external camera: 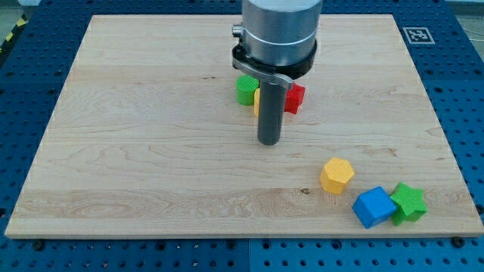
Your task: Slide the yellow hexagon to the bottom left side
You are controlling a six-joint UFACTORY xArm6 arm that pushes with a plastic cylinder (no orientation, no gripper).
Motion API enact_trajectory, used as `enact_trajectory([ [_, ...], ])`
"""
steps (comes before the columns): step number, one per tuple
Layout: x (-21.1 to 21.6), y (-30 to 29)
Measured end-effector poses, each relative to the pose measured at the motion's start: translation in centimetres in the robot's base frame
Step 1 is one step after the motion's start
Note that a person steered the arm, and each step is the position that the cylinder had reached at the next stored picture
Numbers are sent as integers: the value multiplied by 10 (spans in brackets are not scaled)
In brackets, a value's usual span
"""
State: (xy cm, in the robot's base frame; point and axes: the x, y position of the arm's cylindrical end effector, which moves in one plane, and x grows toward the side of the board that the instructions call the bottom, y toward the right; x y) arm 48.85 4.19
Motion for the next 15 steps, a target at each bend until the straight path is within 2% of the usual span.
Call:
enact_trajectory([
  [2,7,58],
  [5,25,72],
  [7,43,109],
  [12,57,110],
  [15,57,62],
])
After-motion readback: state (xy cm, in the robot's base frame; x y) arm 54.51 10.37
